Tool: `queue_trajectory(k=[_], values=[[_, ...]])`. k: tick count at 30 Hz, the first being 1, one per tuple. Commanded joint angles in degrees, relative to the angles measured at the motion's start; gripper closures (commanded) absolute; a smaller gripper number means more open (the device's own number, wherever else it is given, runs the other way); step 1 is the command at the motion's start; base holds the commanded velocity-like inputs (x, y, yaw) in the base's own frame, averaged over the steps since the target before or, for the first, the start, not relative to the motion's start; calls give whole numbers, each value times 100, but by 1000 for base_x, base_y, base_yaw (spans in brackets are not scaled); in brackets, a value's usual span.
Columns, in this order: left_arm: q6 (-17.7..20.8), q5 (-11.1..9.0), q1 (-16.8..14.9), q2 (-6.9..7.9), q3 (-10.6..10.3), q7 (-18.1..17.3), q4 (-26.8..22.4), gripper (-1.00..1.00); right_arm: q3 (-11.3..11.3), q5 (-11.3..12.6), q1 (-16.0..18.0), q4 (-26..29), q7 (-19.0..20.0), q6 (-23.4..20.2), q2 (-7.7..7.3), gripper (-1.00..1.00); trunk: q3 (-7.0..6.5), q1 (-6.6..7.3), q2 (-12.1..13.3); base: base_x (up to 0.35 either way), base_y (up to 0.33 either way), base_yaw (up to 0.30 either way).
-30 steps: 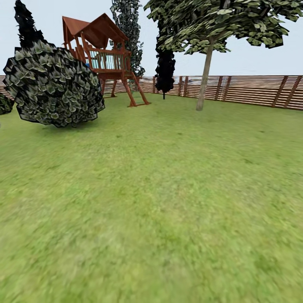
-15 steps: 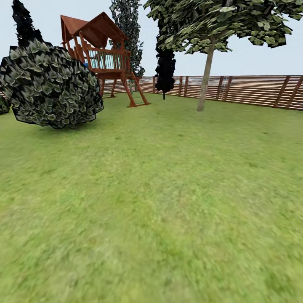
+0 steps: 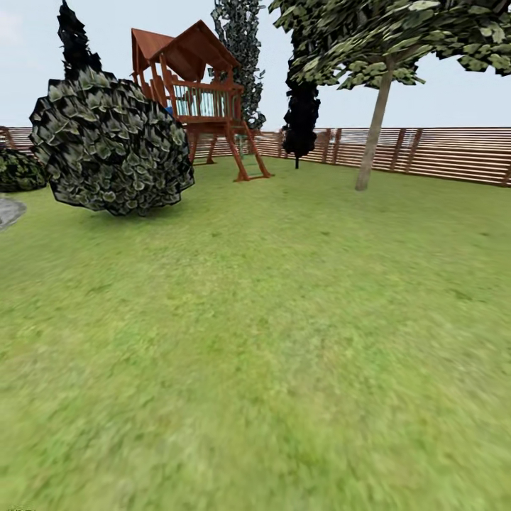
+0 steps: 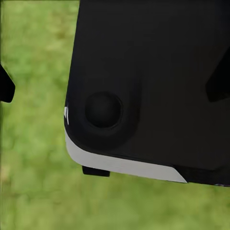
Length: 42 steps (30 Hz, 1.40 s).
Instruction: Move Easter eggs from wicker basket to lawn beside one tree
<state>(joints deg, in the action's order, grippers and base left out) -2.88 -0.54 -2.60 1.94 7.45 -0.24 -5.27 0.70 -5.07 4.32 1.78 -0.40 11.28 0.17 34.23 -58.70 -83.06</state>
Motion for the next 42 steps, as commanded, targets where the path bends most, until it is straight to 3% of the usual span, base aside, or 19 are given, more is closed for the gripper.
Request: queue_trajectory(k=[1, 18, 42], values=[[-20, -6, -5, -1, 28, -3, 8, -100, 1, -46, 2, -4, -4, 14, 0, -100, 5, -3, -2, 324, 0, 293], [-20, -5, -3, -1, 28, -3, 8, -100, 2, -46, 1, -3, -4, 14, -5, -100, 5, -3, -2, 324, 0, 287], [-20, -5, -3, -1, 28, -3, 8, -100, -6, -42, 1, 0, -4, 12, -44, -100, 5, -3, -2, 324, 0, 11]])
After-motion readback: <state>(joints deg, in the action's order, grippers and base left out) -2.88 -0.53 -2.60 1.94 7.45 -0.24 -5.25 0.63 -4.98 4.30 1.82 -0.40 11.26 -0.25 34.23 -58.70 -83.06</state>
